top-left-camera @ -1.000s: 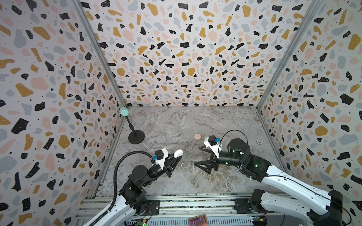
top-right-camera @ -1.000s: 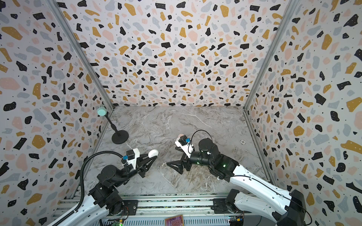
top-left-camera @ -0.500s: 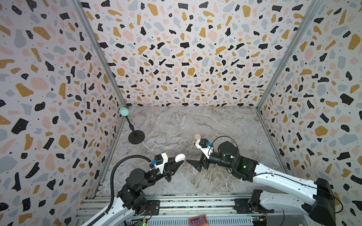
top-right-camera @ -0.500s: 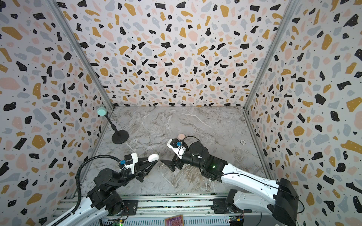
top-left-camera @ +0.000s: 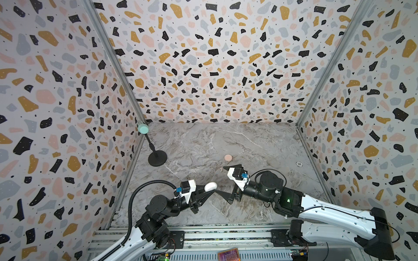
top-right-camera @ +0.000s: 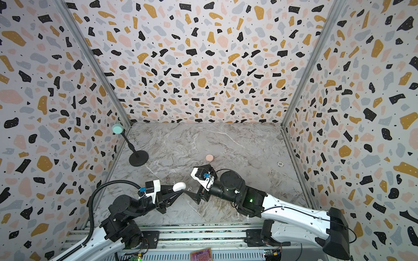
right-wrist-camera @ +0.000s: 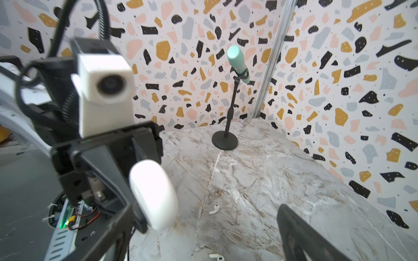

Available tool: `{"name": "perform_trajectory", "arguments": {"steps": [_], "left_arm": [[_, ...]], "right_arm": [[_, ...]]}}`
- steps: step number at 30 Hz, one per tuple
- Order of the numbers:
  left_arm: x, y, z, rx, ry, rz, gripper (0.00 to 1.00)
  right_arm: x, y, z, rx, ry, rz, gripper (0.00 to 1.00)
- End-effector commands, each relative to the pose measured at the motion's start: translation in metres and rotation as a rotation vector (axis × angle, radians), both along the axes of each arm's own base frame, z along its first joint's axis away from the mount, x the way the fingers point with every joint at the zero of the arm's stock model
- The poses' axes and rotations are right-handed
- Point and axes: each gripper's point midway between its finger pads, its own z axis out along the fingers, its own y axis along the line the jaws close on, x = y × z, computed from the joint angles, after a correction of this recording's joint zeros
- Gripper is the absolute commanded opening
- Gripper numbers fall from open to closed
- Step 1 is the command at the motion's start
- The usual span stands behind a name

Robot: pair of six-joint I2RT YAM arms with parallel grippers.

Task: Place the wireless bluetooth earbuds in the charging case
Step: 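Open the right gripper and draw it back while the left gripper holds the case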

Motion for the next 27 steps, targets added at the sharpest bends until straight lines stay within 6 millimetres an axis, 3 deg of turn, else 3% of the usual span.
{"name": "perform_trajectory", "arguments": {"steps": [1,4,13,27], "left_arm": [[-0.007,-0.005,0.012,-0.017,-0.043,-0.047,0.00],[-0.007,-0.005,0.013,-0.018,-0.045,-0.049,0.00],[-0.008,-0.004,0.013,-0.018,-0.048,-0.046,0.00],[-0.014,-0.009,0.011,-0.014,-0.047,-0.095,0.00]], "right_arm": [[-0.005,-0.009,0.019,0.062,-0.037,-0.005,0.99],[-0.007,-0.010,0.019,0.074,-0.044,-0.001,0.99],[-0.009,-0.002,-0.004,-0.006,-0.061,0.028,0.99],[-0.005,-0.004,-0.013,-0.024,-0.079,0.002,0.99]]}}
